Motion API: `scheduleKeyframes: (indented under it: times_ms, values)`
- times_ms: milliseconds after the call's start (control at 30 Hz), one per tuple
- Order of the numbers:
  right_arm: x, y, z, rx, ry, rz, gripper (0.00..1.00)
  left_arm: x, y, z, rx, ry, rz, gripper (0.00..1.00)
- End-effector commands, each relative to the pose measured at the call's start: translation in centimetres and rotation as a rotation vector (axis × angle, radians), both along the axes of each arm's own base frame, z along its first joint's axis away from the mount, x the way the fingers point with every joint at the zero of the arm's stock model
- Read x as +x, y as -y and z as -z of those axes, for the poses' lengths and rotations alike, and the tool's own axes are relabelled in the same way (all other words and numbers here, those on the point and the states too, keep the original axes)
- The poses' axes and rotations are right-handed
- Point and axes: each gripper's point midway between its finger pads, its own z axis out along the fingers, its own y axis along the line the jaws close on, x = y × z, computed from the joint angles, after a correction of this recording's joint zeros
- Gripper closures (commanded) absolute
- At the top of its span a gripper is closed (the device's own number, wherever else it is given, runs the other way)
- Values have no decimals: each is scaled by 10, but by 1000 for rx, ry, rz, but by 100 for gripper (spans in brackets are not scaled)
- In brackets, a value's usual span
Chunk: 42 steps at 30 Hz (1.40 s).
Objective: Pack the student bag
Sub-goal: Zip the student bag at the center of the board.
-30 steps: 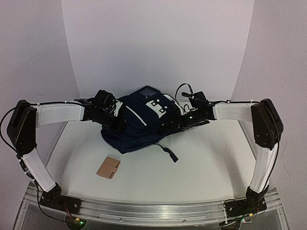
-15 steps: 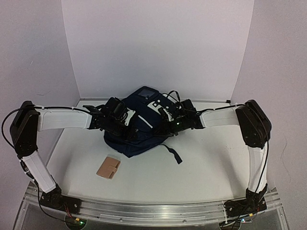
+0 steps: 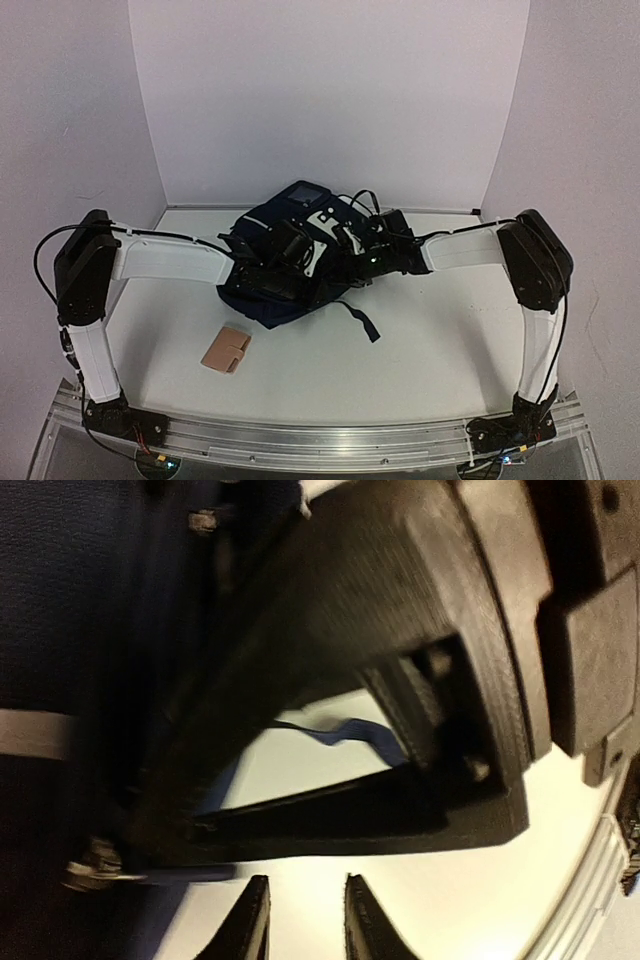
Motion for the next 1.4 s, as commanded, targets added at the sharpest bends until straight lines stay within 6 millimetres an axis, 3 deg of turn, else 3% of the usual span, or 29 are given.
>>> scheduleKeyframes:
  times_ms: [0, 100, 267, 467, 567, 667, 933, 1133, 1367]
  values:
    - [13, 29, -44, 16, 175, 47, 42, -11, 19, -40, -92, 49, 62, 68]
    - [7, 35, -48, 4, 204, 36, 37, -19, 16, -42, -93, 37, 97, 61]
    - [-2, 32, -57, 0, 243, 21, 36, -29, -4, -77, -162, 77, 84, 46]
    - [-18, 11, -59, -74, 398, -24, 36, -3, -72, -114, -191, 110, -131, 31]
    - [-17, 6, -53, -128, 455, -20, 36, 12, -111, -120, -188, 114, -257, 29]
    - [-17, -2, -47, -158, 470, -20, 36, 14, -130, -125, -193, 128, -300, 27]
    - [-12, -19, -18, -228, 493, -46, 43, 22, -134, -117, -157, 123, -332, 26]
    - [-25, -29, -1, -254, 496, -90, 49, 42, -127, -100, -147, 83, -405, 25]
    - [-24, -28, -7, -268, 521, -72, 80, 65, -102, -92, -234, 47, -449, 25]
